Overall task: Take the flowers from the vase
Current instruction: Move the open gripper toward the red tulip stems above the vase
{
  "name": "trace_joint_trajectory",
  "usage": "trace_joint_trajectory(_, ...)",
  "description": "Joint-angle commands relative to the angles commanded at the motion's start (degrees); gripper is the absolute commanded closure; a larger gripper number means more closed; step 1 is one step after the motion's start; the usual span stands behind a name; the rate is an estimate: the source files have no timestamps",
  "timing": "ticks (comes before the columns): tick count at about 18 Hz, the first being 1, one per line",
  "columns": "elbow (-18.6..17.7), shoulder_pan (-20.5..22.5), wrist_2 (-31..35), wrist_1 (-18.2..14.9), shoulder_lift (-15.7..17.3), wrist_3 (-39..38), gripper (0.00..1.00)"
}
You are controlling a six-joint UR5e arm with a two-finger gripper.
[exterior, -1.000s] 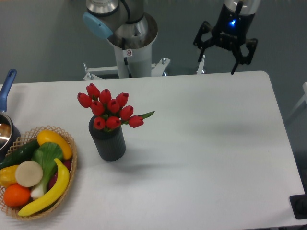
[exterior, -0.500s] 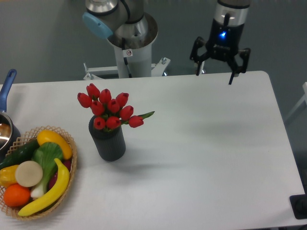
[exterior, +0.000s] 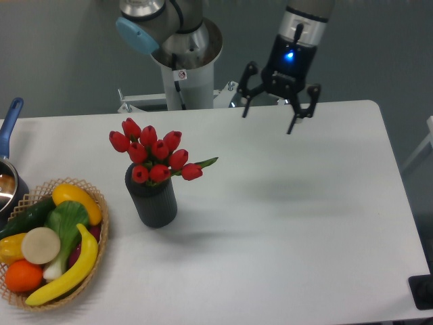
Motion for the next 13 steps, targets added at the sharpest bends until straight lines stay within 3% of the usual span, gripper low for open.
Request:
trace_joint_trajectory(6, -1.3, -5.5, 0.0, 0.6, 0.3, -0.1, 0.00)
trace_joint_trajectory(11, -4.3, -8.7, 0.2, 7.1, -0.8, -0.4, 0.00)
trace_joint_trajectory(13, -4.3, -9.1, 0.2, 7.7, -1.5, -0.5, 0.00)
